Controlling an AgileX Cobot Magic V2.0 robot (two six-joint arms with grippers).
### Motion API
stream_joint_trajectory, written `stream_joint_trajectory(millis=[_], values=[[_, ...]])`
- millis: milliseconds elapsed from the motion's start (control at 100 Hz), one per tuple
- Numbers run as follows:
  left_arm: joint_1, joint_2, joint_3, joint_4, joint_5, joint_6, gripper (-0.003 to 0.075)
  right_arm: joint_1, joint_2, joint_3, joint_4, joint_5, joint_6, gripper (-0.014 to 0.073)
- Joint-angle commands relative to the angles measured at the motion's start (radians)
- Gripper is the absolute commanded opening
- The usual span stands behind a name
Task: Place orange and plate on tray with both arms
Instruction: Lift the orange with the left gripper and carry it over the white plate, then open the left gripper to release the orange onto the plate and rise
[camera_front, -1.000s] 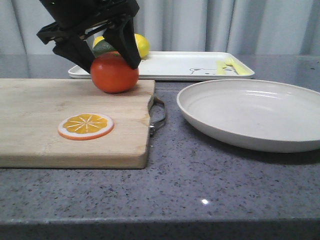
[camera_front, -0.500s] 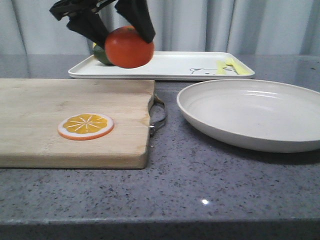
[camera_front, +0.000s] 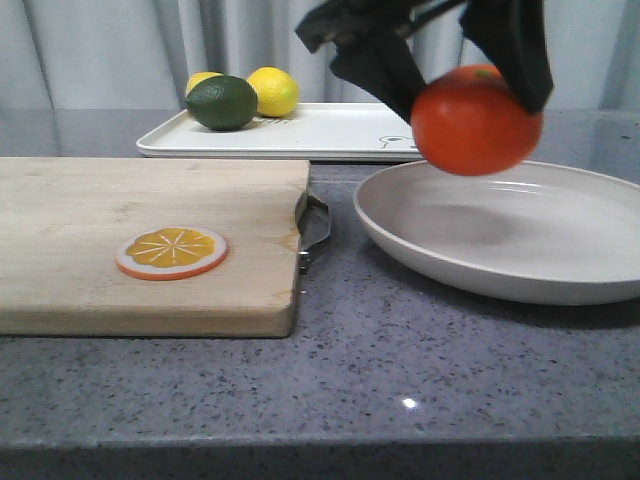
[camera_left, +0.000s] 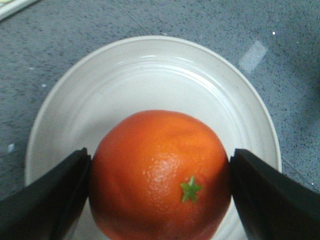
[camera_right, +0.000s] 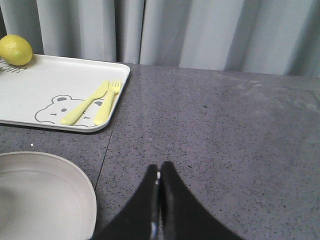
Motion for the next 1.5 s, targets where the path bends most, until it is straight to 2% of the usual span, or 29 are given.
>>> stream_joint_trajectory(millis=[0, 230, 440, 540, 800, 1020, 1120, 1190, 1320, 1490], values=[[-0.023, -0.005, -0.055, -0.027, -0.051, -0.001, 0.0353, -0.005, 0.008, -0.039, -0.003, -0.077, 0.0, -0.0067], [-0.035, 0.057, -0.07, -0.027, -0.012, -0.001, 0.0385, -0.005, 0.008, -0.039, -0.003, -0.077, 0.0, -0.0067], [-0.035, 0.064, -0.07, -0.027, -0.006, 0.032, 0.0576, -0.005, 0.008, -0.039, -0.003, -0.075, 0.0, -0.0067], [-0.035, 0.064, -0.082, -0.027, 0.001, 0.032, 0.0629, -0.005, 0.008, -0.039, -0.003, -0.069, 0.0, -0.0067], [-0.035, 0.064, -0.173, -0.027, 0.048, 0.032, 0.0631, -0.005, 0.008, -0.039, -0.003, -0.056, 0.0, -0.0067], [-0.033, 0.062, -0.236, -0.027, 0.143, 0.032, 0.0622, -0.005, 0.008, -0.039, -0.003, -0.056, 0.0, -0.0067], [-0.031, 0.05, -0.236, -0.027, 0.166, 0.032, 0.0563, -0.005, 0.008, -0.039, -0.003, -0.054, 0.0, -0.0067], [-0.031, 0.034, -0.234, -0.027, 0.173, 0.032, 0.0472, -0.005, 0.008, -0.039, -0.003, -0.054, 0.0, -0.0067], [-0.031, -0.02, -0.229, -0.005, 0.173, 0.042, 0.0252, -0.005, 0.008, -0.039, -0.003, -0.054, 0.0, -0.0067], [-0.028, -0.12, -0.154, 0.015, 0.117, 0.05, 0.0085, -0.005, 0.008, -0.039, -0.003, -0.054, 0.0, -0.0067]])
